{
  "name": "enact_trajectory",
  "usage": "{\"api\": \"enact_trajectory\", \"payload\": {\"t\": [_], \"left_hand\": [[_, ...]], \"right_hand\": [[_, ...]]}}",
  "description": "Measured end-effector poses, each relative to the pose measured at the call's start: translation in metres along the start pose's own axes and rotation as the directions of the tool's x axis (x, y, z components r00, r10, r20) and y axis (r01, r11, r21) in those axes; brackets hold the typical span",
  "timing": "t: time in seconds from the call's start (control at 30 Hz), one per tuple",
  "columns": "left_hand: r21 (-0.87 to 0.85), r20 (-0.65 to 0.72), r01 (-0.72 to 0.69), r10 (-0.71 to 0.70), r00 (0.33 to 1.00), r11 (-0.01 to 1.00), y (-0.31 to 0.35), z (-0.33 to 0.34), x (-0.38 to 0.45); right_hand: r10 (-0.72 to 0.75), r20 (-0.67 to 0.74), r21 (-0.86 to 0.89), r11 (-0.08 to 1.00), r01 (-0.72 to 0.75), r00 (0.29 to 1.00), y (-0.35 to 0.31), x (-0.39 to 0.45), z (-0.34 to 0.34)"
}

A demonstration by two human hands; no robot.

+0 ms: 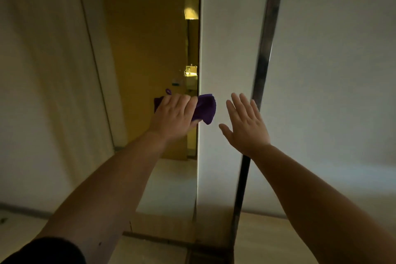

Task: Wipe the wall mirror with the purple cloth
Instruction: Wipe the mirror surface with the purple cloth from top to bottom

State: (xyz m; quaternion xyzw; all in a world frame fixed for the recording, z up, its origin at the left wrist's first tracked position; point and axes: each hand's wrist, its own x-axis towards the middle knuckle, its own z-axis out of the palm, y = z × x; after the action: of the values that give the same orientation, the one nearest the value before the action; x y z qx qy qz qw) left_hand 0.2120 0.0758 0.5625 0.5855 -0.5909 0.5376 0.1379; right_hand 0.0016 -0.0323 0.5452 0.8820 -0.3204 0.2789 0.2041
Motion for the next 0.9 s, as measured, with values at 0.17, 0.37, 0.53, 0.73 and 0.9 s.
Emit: {"api": "enact_trajectory", "payload": {"t": [0.17, 0.37, 0.53, 0.73, 0.9], "left_hand": [[0.105, -0.065, 0.033, -0.026, 0.998, 0.994, -0.058, -0.018, 0.005], [0.179, -0.082, 0.061, -0.047, 0.996, 0.982, -0.115, -0.027, 0.005], [0.253, -0.100, 0.080, -0.056, 0.993, 0.964, -0.158, -0.014, 0.003], [0.366, -0.141, 0.075, -0.024, 0.990, 0.928, -0.208, 0.029, 0.004], [0.378, -0.162, 0.128, -0.071, 0.984, 0.917, -0.251, 0.078, 0.029]], "right_hand": [[-0.046, -0.084, 0.016, 0.999, 0.048, 0.995, -0.028, 0.046, -0.018], [-0.082, -0.145, 0.014, 0.996, 0.085, 0.986, -0.058, 0.088, -0.018], [-0.113, -0.222, 0.004, 0.993, 0.117, 0.969, -0.072, 0.128, -0.012], [-0.129, -0.276, -0.017, 0.991, 0.130, 0.952, -0.076, 0.195, 0.006], [-0.158, -0.298, -0.026, 0.987, 0.157, 0.941, -0.077, 0.271, 0.027]]}}
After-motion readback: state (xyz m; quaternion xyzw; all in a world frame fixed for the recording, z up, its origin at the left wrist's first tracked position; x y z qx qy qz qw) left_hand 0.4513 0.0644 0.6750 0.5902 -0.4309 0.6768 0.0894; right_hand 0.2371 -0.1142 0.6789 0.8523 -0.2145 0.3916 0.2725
